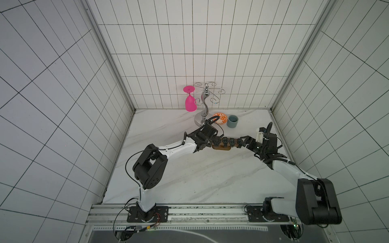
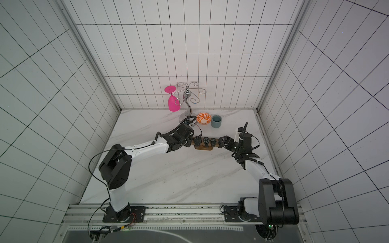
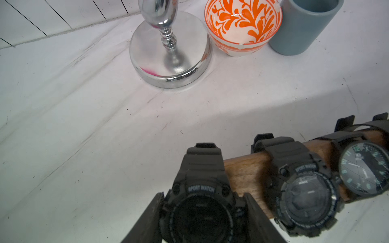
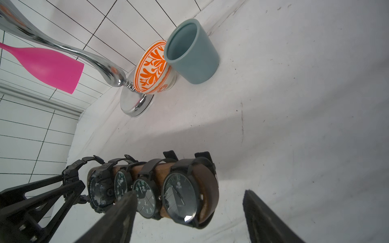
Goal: Place watch on stand
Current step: Place the watch on the stand.
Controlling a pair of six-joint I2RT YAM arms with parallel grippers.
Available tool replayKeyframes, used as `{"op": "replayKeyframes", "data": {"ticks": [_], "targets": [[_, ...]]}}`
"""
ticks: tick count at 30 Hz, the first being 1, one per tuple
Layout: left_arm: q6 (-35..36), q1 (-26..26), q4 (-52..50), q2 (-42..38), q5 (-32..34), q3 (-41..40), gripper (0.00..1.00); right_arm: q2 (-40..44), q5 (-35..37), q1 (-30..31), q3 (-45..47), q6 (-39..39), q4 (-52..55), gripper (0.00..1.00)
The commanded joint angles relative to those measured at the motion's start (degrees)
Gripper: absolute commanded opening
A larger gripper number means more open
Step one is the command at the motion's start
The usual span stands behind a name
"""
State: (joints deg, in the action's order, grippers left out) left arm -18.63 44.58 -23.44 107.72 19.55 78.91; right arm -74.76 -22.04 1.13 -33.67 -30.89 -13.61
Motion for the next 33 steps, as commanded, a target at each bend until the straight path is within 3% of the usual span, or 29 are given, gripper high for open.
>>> {"op": "replayKeyframes", "data": {"ticks": [1,12,26,33], "targets": [[-0.53,0.59,-0.2,0.91,-0.56,1.98,0.45,-1.25,-2.2,0.2,0.98,-0.55,-2.15,0.8],[-1.14,1.16,-1.56,1.33,-2.74,3.34,0.49,-2.4,-1.87,2.21,0.14,0.04,-1.6,0.79],[-1.32,1.19,-2.57,1.24,-4.59,4.14,0.63,-1.24,-0.41,2.74,0.1,0.6,-0.47,0.79],[-1.58,1.05,-2.42,0.05,-4.53,3.44,0.58,-0.47,0.06,2.74,0.01,0.7,0.04,0.79]]}}
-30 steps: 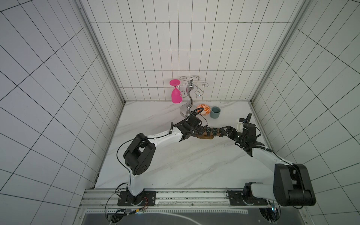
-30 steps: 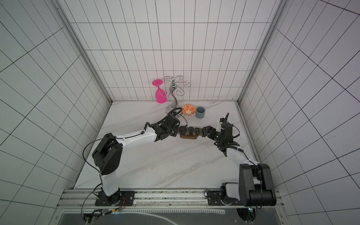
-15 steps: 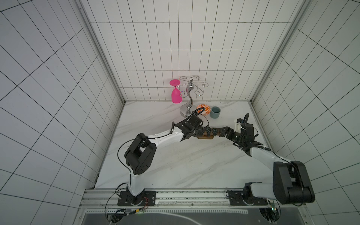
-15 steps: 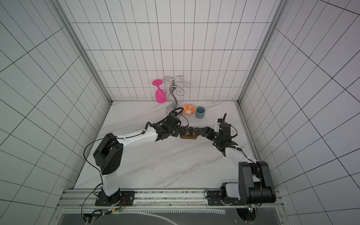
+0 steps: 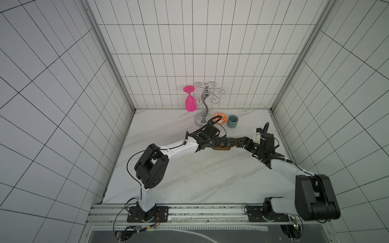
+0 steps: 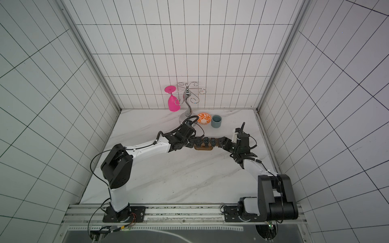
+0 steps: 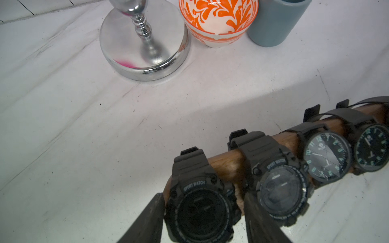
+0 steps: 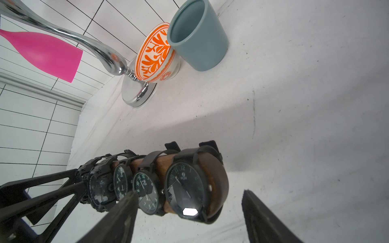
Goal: Place watch on stand
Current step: Place the watch on the stand.
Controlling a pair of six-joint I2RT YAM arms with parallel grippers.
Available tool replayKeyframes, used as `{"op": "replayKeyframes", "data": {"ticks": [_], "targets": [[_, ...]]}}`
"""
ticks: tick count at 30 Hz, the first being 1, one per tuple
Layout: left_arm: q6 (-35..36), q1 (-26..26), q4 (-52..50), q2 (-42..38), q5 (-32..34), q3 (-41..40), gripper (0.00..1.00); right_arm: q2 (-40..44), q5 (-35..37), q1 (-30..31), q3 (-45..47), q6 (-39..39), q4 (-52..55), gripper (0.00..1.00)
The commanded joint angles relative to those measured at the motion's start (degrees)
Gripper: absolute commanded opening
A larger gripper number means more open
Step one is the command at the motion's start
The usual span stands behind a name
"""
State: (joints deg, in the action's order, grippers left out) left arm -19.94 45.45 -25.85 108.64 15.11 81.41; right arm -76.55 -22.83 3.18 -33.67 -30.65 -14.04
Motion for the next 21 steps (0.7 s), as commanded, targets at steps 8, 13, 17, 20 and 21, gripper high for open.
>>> {"op": "replayKeyframes", "data": {"ticks": [8,13,17,20,21], "targets": [[-1.48,-0.74,2.56,-3.59,-3.24,-1.77,0.53,3.0,2.71,0.68,-0.25,0.37,2.15,0.78],[-2.46,-2.06,2.13,-7.65,-0.86,-4.53,0.55,6.04,5.97,0.69,-1.31,1.11,5.61,0.79],[-2.18,-4.62,3.73,-15.09,1.19,-9.9,0.61,10.58,10.56,0.59,-3.2,2.47,9.82,0.8],[-1.12,-7.67,6.44,-22.93,4.05,-16.02,0.68,14.4,14.98,0.6,-4.51,2.9,11.67,0.81],[-0.55,-9.2,8.17,-25.79,4.54,-18.8,0.71,15.51,17.08,0.62,-4.56,2.6,11.35,0.81]]}}
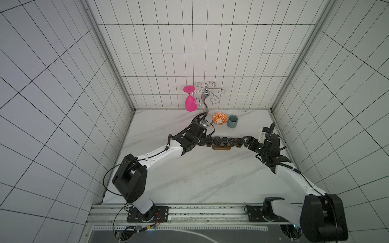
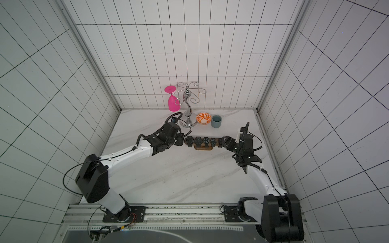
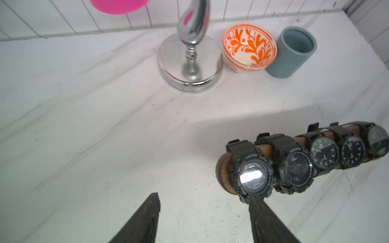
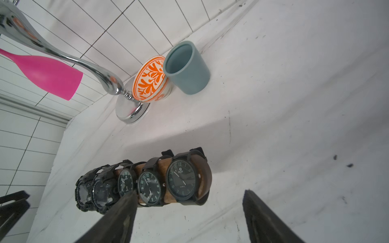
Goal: Place watch on stand
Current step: Place the watch on the stand, then reset both arms
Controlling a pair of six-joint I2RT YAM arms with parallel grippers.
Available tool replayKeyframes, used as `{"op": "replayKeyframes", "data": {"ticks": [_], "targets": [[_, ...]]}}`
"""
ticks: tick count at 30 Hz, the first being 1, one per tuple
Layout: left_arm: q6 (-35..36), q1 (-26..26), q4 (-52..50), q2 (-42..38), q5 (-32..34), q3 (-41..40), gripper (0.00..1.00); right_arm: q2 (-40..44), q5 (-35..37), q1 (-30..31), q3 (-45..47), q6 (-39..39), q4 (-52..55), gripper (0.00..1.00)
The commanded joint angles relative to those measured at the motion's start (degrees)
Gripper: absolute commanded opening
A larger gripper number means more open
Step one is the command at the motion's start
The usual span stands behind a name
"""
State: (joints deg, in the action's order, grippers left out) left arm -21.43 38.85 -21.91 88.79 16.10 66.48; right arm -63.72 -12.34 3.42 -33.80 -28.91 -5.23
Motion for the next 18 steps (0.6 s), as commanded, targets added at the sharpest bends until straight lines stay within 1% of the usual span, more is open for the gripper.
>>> {"op": "replayKeyframes", "data": {"ticks": [1,2,3,7,9,12,13,14,16,18], "targets": [[1.72,-4.45,6.81,-8.56,3.6,-7.04,0.75,3.56,8.67,0.35,-4.35,0.85,1.48,0.82],[2.49,-6.11,9.78,-10.72,3.74,-10.21,0.76,3.94,10.6,0.36,-3.94,1.1,-0.17,0.83],[3.14,-8.77,13.25,-12.68,3.94,-13.86,0.78,4.05,12.84,0.36,-3.38,1.82,-2.1,0.89],[1.67,-18.28,18.52,-17.58,3.52,-22.44,0.8,3.75,21.47,0.2,-2.0,7.24,-6.97,0.93],[3.05,-20.75,22.73,-18.63,4.73,-25.66,0.81,3.62,24.09,-0.09,-0.66,9.55,-9.88,0.95],[3.65,-24.9,25.27,-17.59,7.25,-27.18,0.83,3.37,27.56,-0.14,2.05,13.49,-15.59,0.96],[3.67,-26.67,25.29,-16.76,7.54,-27.04,0.95,2.99,29.46,-0.19,2.82,14.36,-17.11,0.97],[3.5,-28.15,25.33,-16.07,6.98,-26.89,0.98,2.62,31.02,-0.34,3.4,15.14,-18.08,0.98],[4.39,-31.21,26.76,-14.44,4.97,-27.09,0.97,1.32,33.06,-1.15,4.89,16.88,-20.53,0.98],[7.37,-32.22,30.66,-13.24,4.96,-28.85,0.97,-0.49,34.3,-2.11,6.27,17.13,-22.79,0.98]]}}
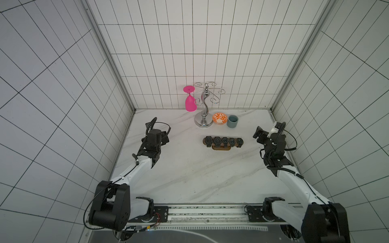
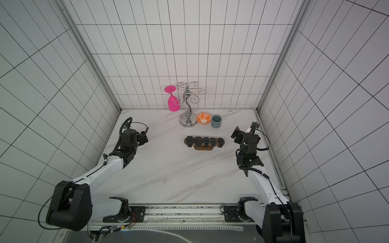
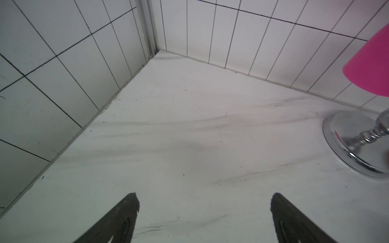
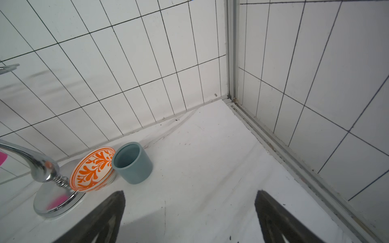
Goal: Place watch on stand
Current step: Reset both arms
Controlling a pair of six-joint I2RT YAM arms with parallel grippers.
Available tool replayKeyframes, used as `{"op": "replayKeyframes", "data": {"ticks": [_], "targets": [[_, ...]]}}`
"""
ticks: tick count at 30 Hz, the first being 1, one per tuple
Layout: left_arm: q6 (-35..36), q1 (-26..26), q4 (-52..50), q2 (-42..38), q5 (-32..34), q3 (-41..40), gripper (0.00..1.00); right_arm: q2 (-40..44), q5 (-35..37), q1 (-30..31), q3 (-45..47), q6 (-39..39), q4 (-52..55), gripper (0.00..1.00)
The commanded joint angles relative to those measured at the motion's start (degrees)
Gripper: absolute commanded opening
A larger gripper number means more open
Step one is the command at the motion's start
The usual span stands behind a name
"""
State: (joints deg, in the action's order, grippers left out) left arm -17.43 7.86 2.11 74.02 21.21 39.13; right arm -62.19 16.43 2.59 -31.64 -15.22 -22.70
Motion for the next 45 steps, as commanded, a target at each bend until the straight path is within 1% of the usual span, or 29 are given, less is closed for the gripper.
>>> {"op": "replayKeyframes", "data": {"ticks": [1,4,8,9,11,12,13,15,16,19,20,21,23,24,27,29,32,34,37,39,45], "targets": [[5.34,-1.27,9.63,1.64,0.26,-3.1,0.97,-3.21,5.71,-1.69,4.97,3.73,-6.79,0.98],[9.56,-1.27,19.35,1.64,0.56,-8.64,0.97,-6.99,5.97,-2.41,7.18,4.74,-11.56,0.99],[12.27,-1.25,24.66,3.8,-0.2,-11.11,0.98,-11.15,5.4,-2.63,9.64,6.48,-18.43,0.99],[12.98,-1.34,27.38,4.46,-0.65,-12.23,0.97,-12.13,5.19,-2.76,10.14,6.88,-19.96,1.0],[14.65,-1.43,35.05,5.79,-2.51,-15.31,0.98,-13.62,4.94,-2.77,11.31,7.46,-22.66,1.0],[16.49,-1.51,39.39,5.99,-5.04,-16.95,0.98,-14.14,4.81,-2.76,12.14,7.58,-24.46,0.99],[17.4,-1.43,41.92,5.48,-7.12,-18.18,0.98,-14.34,4.65,-2.78,12.95,7.58,-25.82,0.99],[17.6,-1.46,42.61,4.3,-8.04,-19.03,0.97,-14.27,3.46,-2.79,14.45,8.21,-28.92,0.99],[18.32,-1.44,45.75,4.68,-8.37,-20.21,0.97,-14.43,3.07,-2.81,15.2,8.65,-30.98,0.99],[18.38,-2.04,56.89,9.44,-9.21,-23.66,0.98,-15.65,1.5,-3.0,16.16,10.04,-34.85,0.99],[18.52,-2.14,59.08,11.76,-10.0,-23.92,0.97,-15.81,0.73,-3.07,16.17,10.78,-35.54,0.99],[19.07,-2.15,60.8,13.85,-10.95,-23.57,0.97,-16.06,0.17,-3.07,16.51,11.58,-36.84,0.99],[21.6,-2.15,65.27,17.8,-14.86,-22.5,0.97,-17.27,-0.9,-3.19,18.09,12.88,-42.4,1.0],[21.52,-2.15,64.12,17.62,-14.73,-21.89,0.97,-18.18,-2.15,-3.73,18.63,12.56,-44.25,1.0],[19.48,-2.15,51.93,14.32,-11.32,-18.72,0.97,-21.45,-5.44,-4.49,20.93,12.5,-51.84,1.0],[18.13,-2.14,53.69,16.03,-7.48,-18.24,0.97,-23.55,-5.53,-4.68,21.73,12.17,-55.18,0.99],[18.21,-2.14,54.83,16.15,-7.55,-18.65,0.98,-26.46,-4.9,-4.86,21.61,12.32,-58.69,0.99],[18.14,-2.19,53.47,15.73,-7.58,-18.31,0.98,-25.13,-3.83,-4.69,19.9,11.85,-52.86,0.99],[17.87,-2.15,51.74,15.24,-7.48,-17.87,0.97,-26.33,-1.97,-3.76,19.13,12.41,-53.6,1.0],[17.87,-2.2,52.33,15.29,-7.34,-18.04,0.98,-25.88,-1.97,-3.64,18.71,12.59,-51.64,1.0],[17.78,-2.15,52.2,15.34,-7.37,-17.99,0.97,-26.18,-1.58,-3.47,18.8,12.62,-52.43,0.99]]}}
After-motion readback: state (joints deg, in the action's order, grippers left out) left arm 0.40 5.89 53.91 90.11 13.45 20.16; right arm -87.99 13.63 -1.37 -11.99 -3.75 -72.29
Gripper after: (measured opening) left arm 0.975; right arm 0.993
